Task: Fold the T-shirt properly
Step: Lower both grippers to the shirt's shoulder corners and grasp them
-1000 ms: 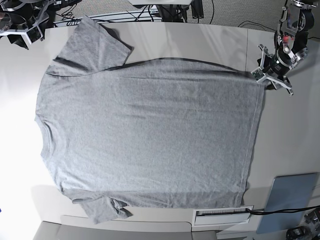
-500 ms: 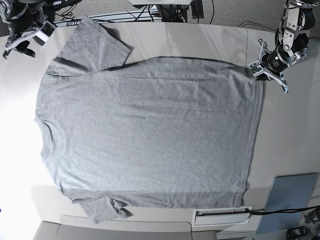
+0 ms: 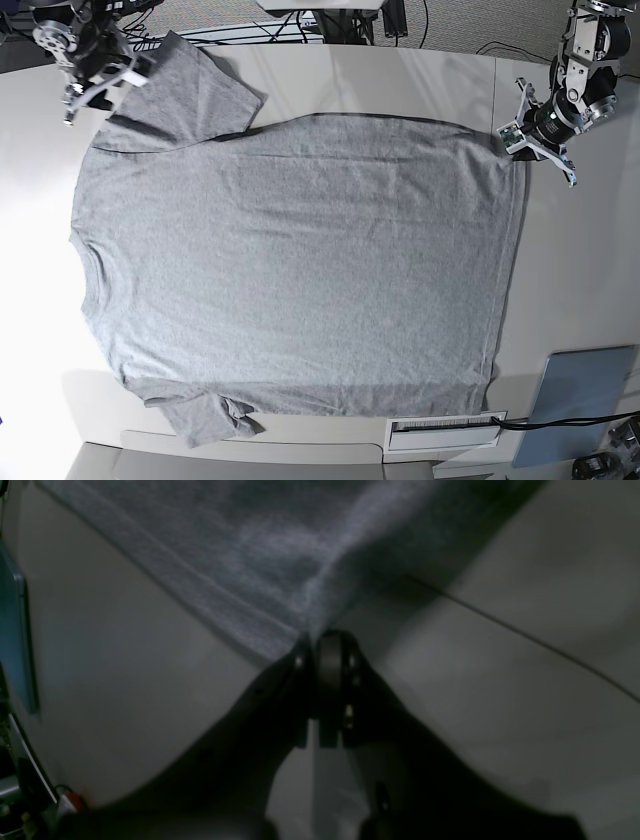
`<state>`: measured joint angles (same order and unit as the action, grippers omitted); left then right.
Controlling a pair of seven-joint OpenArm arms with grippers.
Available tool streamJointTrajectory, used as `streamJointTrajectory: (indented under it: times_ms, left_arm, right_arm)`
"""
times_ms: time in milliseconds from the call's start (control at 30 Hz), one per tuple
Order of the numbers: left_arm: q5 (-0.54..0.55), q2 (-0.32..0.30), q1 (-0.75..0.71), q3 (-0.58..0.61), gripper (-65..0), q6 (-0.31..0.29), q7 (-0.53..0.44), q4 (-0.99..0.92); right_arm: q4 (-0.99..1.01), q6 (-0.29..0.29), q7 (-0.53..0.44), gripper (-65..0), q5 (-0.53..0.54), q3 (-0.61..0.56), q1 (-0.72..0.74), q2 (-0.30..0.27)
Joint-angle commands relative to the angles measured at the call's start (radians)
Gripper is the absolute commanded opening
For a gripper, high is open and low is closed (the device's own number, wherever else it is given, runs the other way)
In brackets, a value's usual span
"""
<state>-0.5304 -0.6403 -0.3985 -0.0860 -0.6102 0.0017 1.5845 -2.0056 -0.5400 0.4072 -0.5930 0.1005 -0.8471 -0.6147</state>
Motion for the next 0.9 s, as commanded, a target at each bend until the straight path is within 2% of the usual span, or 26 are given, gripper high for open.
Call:
streamJointTrajectory:
  times_ms: [0, 633, 867]
  left_arm:
    - [-0.009, -0.002, -0.017, 0.012, -65.0, -0.060, 0.026, -0.010]
    - [-0.009, -0.002, -0.017, 0.012, -65.0, -0.061, 0.026, -0.010]
    - [-0.009, -0.002, -0.017, 0.012, -65.0, -0.061, 0.026, -0.010]
  right_arm:
    - [-0.002, 0.013, 0.001, -36.4, -0.002, -0.005, 0.005, -0.017]
    - [0.116, 0.012, 0.006, -36.4, -0.002, -0.208, 0.211, -0.017]
    - [0.129, 0.012, 0.006, -36.4, 0.001, -0.261, 0.233, -0.017]
